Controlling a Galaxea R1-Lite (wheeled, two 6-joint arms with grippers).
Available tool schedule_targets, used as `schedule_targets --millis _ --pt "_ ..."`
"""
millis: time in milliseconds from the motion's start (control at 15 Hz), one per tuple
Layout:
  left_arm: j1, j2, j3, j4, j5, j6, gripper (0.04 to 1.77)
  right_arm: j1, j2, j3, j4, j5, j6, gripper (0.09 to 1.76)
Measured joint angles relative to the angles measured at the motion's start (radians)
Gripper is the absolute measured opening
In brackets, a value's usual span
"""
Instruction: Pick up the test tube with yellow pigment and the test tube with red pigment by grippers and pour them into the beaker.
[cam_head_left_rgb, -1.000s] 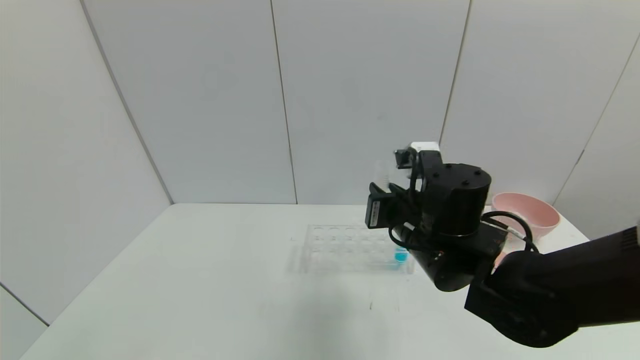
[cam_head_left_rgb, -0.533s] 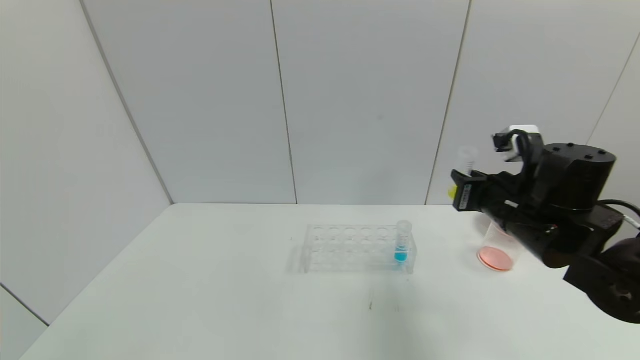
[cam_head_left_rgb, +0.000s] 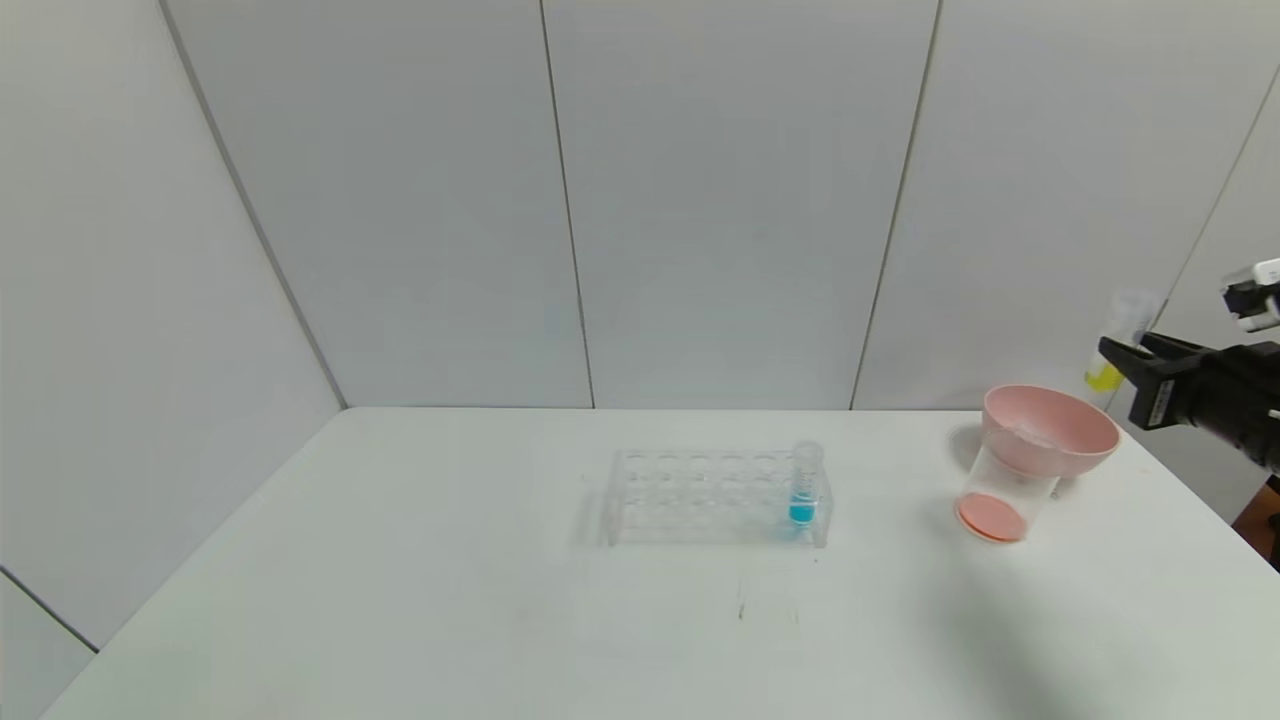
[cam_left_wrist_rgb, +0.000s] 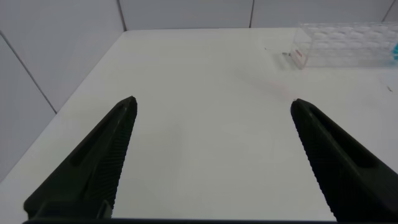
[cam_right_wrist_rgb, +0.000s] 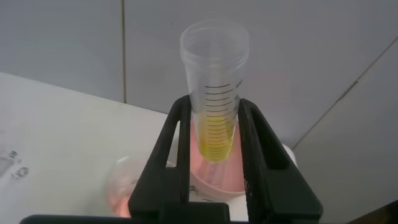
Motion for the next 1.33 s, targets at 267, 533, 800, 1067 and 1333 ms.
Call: schedule_targets --millis 267,533,800,1067,1333 --pt "0.000 0.000 0.000 0.000 0.000 0.000 1.76 -0.176 0.078 -0.017 -0.186 0.226 -0.238 0.55" --pt "0.000 0.000 0.000 0.000 0.000 0.000 1.76 -0.223 0.184 -0.009 -0.345 0.353 -0.366 0.55" --pt "0.000 0.000 0.000 0.000 0.000 0.000 1.76 -0.213 0.265 -0.006 -0.348 0.360 -0.500 0.55" --pt "0.000 0.000 0.000 0.000 0.000 0.000 1.76 -0.189 0.321 -0.047 -0.347 0.357 -0.613 0.55" --pt "0.000 0.000 0.000 0.000 0.000 0.000 1.76 -0.173 0.360 -0.088 -0.347 0.356 -0.689 0.55"
